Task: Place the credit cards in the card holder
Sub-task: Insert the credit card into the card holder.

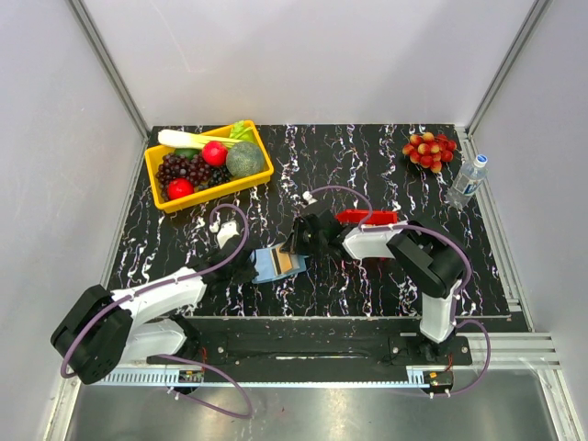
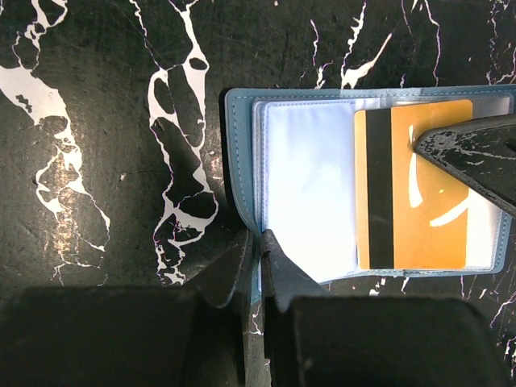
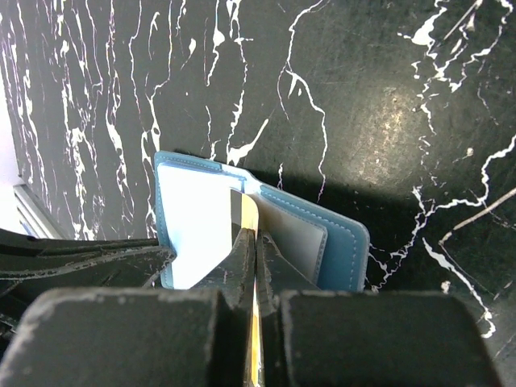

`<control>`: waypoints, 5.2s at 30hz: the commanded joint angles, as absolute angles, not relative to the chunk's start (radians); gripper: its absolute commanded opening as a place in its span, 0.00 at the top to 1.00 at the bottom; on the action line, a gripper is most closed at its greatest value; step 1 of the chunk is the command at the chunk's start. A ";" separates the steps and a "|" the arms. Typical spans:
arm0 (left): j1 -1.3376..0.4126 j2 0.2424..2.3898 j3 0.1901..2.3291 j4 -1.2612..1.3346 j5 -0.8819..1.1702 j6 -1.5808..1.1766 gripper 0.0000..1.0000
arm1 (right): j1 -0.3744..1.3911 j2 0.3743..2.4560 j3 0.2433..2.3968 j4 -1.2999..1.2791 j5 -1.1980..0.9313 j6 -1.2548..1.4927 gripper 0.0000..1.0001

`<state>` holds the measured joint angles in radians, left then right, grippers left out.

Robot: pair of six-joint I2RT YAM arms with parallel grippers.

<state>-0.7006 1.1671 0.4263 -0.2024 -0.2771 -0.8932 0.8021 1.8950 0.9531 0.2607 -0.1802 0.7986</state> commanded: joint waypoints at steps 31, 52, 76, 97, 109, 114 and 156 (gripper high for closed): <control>-0.703 1.210 0.417 -0.284 -0.285 -0.879 1.00 | 0.801 1.865 0.838 0.365 -0.117 0.948 1.00; -0.703 1.235 0.410 -0.247 -0.253 -0.905 1.00 | 0.885 1.924 0.712 0.511 -0.041 1.046 1.00; -0.701 1.261 0.428 -0.250 -0.265 -0.903 1.00 | 0.888 1.939 0.815 0.356 -0.146 0.977 0.70; -0.703 1.174 0.368 -0.190 -0.232 -0.928 1.00 | 0.934 1.934 0.997 0.116 -0.149 0.983 0.56; -0.701 1.089 0.327 -0.173 -0.227 -0.963 1.00 | 0.994 1.950 1.141 -0.264 0.104 0.965 0.60; -0.703 1.068 0.310 -0.166 -0.232 -0.966 1.00 | 0.996 1.948 1.175 -0.279 0.077 0.936 0.66; -0.701 1.008 0.305 -0.175 -0.261 -0.974 1.00 | 1.009 1.974 1.262 -0.272 -0.084 0.856 0.62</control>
